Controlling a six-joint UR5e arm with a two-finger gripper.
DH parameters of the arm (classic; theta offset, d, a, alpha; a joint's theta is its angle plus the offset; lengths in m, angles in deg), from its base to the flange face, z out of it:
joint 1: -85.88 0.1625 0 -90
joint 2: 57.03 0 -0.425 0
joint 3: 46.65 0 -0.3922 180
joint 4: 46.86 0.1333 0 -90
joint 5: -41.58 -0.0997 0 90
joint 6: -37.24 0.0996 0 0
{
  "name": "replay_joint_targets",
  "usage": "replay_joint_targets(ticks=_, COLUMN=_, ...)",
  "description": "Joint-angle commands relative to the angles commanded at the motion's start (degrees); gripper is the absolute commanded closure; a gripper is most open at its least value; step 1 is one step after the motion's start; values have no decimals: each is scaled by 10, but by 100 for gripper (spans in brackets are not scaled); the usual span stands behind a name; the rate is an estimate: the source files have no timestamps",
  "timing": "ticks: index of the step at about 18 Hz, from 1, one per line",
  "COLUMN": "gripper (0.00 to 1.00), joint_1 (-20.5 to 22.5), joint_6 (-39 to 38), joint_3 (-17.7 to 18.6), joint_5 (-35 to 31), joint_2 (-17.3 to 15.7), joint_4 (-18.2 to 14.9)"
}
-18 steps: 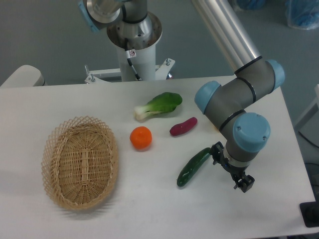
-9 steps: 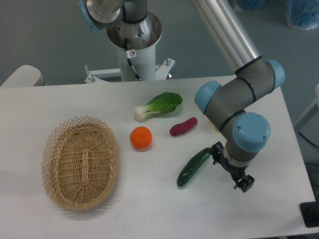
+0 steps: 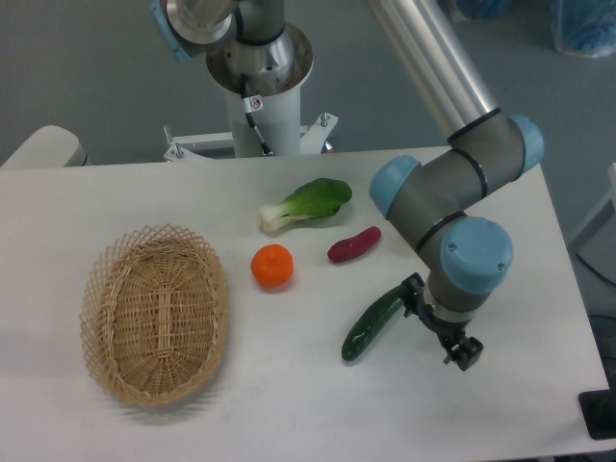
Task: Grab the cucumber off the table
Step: 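Lower the gripper down onto the green cucumber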
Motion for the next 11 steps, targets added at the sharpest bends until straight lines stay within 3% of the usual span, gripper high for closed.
replay_joint_targets(ticks=11, gripper=0, joint_1=-39, joint_6=-74, joint_3=73, joint_5=-3, joint_2=-4, joint_4=51)
